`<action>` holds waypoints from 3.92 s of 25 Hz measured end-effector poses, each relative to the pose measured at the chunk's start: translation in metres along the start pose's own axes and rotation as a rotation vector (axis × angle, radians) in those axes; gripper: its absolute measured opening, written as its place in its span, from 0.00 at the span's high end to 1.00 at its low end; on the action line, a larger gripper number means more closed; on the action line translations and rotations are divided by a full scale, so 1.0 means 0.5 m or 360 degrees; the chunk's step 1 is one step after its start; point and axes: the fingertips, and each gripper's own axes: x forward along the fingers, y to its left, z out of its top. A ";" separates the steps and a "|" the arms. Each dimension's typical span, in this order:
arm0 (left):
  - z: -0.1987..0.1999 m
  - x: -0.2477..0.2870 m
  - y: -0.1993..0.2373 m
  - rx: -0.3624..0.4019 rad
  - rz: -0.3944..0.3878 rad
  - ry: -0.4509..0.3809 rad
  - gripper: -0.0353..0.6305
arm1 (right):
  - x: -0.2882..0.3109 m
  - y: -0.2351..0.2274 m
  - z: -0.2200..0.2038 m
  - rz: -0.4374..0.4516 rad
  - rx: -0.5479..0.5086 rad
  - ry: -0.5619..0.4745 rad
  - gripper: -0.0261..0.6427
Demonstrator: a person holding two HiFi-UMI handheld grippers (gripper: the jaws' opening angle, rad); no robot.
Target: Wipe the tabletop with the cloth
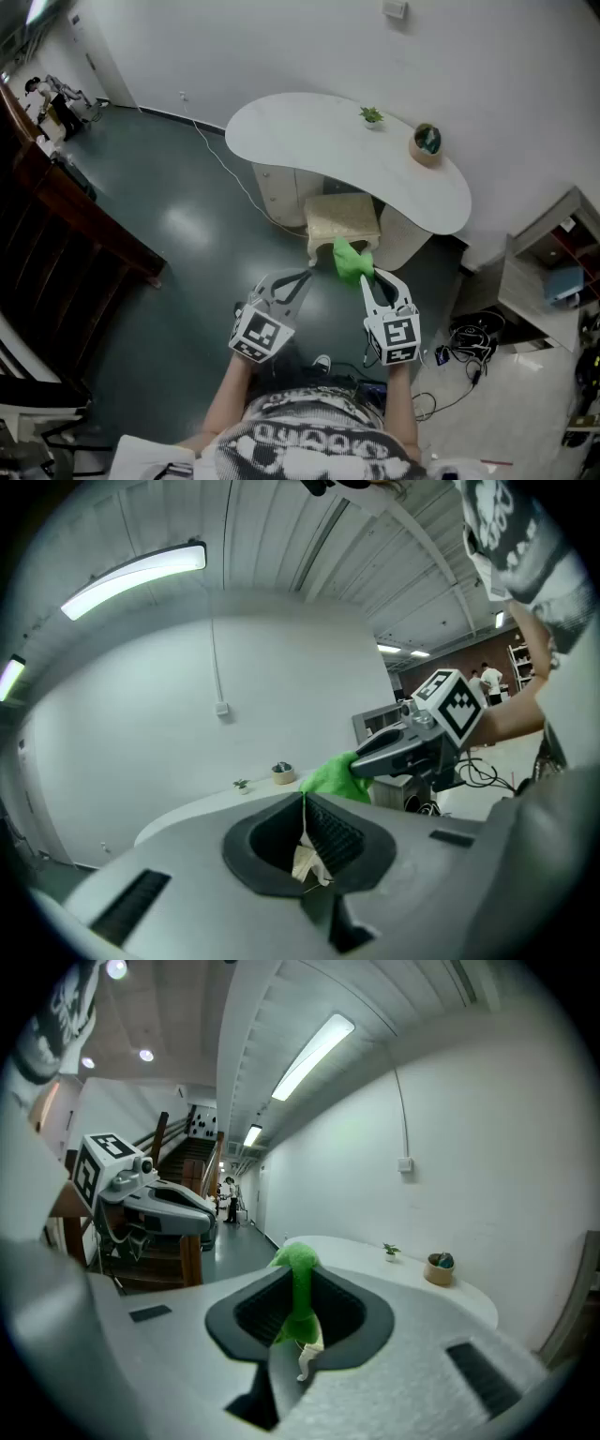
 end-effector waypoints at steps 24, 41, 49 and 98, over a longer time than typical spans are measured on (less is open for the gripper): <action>-0.079 0.010 0.151 -0.0070 0.0153 0.0113 0.94 | 0.171 0.019 0.004 0.0153 0.0086 0.0022 0.86; -0.206 0.060 0.632 -0.0080 0.0039 0.0099 0.94 | 0.629 0.097 0.138 0.0055 0.0101 0.0095 0.86; -0.242 0.084 0.748 -0.0020 -0.0076 0.0086 0.94 | 0.736 0.104 0.163 -0.0077 0.0123 0.0110 0.86; -0.302 0.595 1.187 0.0052 -0.0012 0.0255 0.94 | 1.427 -0.296 0.212 0.0138 0.0037 0.0141 0.86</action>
